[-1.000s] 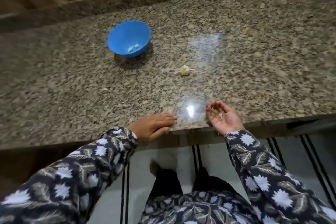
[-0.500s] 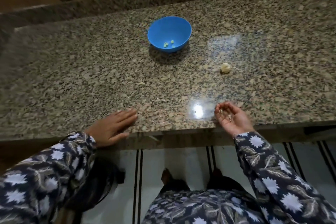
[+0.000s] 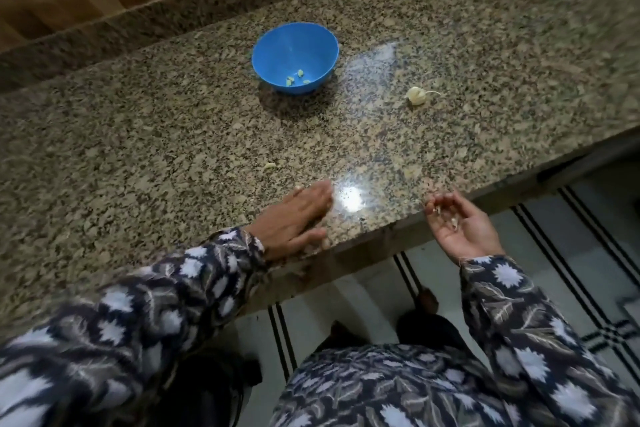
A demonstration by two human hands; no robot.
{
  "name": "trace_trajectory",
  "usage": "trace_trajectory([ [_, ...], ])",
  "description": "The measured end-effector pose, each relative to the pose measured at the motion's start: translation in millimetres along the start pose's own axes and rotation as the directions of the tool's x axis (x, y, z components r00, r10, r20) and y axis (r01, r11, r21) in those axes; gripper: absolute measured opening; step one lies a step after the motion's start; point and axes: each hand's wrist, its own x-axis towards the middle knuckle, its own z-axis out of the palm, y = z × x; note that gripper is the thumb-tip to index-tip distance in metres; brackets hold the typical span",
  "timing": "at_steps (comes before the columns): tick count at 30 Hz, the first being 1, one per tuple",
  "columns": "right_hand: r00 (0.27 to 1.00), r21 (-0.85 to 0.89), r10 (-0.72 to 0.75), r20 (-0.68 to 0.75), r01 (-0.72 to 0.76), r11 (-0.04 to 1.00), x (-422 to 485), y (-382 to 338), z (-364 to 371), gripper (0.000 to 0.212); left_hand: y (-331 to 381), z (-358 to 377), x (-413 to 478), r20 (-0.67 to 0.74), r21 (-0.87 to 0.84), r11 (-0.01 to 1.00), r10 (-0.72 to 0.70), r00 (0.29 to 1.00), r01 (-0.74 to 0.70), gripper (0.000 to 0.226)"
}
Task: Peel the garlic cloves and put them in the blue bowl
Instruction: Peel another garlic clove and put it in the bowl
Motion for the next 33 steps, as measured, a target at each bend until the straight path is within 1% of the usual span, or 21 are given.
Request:
trace_trajectory([
  [1,1.0,0.026,-0.01,-0.006,0.01,1.0,-2,1,-1,0.038,0,1,-2,-0.051,-0.049,0.99,-0.132,0.99,0.13,0.084],
  [2,1.0,0.042,-0.019,-0.009,0.019,0.999,-3,3,-2,0.033,1,3,-3,-0.067,-0.064,0.97,-0.238,0.969,0.234,0.086],
  [3,1.0,0.048,-0.027,-0.006,0.027,0.998,-5,6,-2,0.028,3,6,-1,-0.059,-0.048,0.956,-0.293,0.954,0.29,0.087],
  [4,0.999,0.048,-0.034,0.0,0.034,0.998,-6,9,-2,0.024,8,9,3,-0.042,-0.024,0.953,-0.304,0.952,0.303,0.087],
  [6,0.999,0.046,-0.044,-0.001,0.044,0.998,-8,14,-1,0.024,20,11,18,0.004,-0.012,0.969,-0.247,0.969,0.247,0.087],
  [8,0.999,0.04,-0.051,-0.008,0.051,0.998,-10,16,-1,0.033,35,11,35,0.059,-0.028,0.993,-0.111,0.992,0.113,0.092],
  [9,0.998,0.043,-0.057,-0.012,0.057,0.997,-11,16,-1,0.04,44,7,44,0.09,-0.065,0.997,-0.029,0.996,0.035,0.093],
  [10,0.998,0.045,-0.063,-0.017,0.064,0.997,-12,17,-1,0.046,51,3,54,0.117,-0.136,0.99,0.042,0.992,-0.026,0.091],
  [11,0.997,0.046,-0.069,-0.02,0.07,0.997,-13,17,-2,0.049,59,-3,65,0.121,-0.239,0.969,0.089,0.989,-0.058,0.085],
  [12,0.997,0.048,-0.076,-0.026,0.077,0.996,-14,16,-2,0.049,63,-8,78,0.11,-0.333,0.941,0.103,0.989,-0.061,0.074],
  [13,0.996,0.054,-0.084,-0.037,0.086,0.995,-15,17,-3,0.05,64,-12,91,0.091,-0.375,0.924,0.109,0.99,-0.067,0.062],
  [14,0.994,0.064,-0.092,-0.052,0.096,0.993,-17,16,-3,0.051,63,-14,105,0.075,-0.358,0.929,0.124,0.99,-0.089,0.052],
  [16,0.99,0.086,-0.112,-0.088,0.119,0.989,-19,15,-4,0.045,60,-13,122,0.067,-0.227,0.955,0.213,0.975,-0.193,0.041],
  [18,0.986,0.096,-0.128,-0.111,0.139,0.986,-20,14,-6,0.032,53,-7,123,0.045,-0.138,0.943,0.31,0.95,-0.301,0.038],
  [19,0.986,0.096,-0.13,-0.107,0.14,0.985,-20,14,-8,0.028,50,-6,116,0.031,-0.125,0.936,0.334,0.942,-0.328,0.037],
  [21,0.989,0.096,-0.121,-0.084,0.129,0.987,-20,16,-10,0.026,36,-5,94,0.016,-0.117,0.925,0.365,0.931,-0.361,0.038],
  [23,0.992,0.086,-0.108,-0.062,0.113,0.99,-19,19,-7,0.026,21,-6,69,0.048,-0.102,0.921,0.382,0.923,-0.376,0.039],
  [25,0.995,0.071,-0.087,-0.039,0.09,0.993,-19,23,-1,0.026,9,-6,46,0.079,-0.065,0.929,0.368,0.927,-0.363,0.04],
  [27,0.998,0.058,-0.056,-0.02,0.057,0.997,-19,27,5,0.026,3,-9,25,0.043,-0.019,0.933,0.359,0.932,-0.358,0.04],
  [31,1.0,0.037,-0.018,-0.001,0.018,0.999,-17,35,14,0.029,6,-13,0,-0.062,0.122,0.907,0.413,0.909,-0.404,0.037],
  [33,1.0,0.007,0.001,0.008,-0.001,1.0,-16,37,16,0.03,12,-13,-2,-0.077,0.137,0.909,0.407,0.91,-0.395,0.033],
])
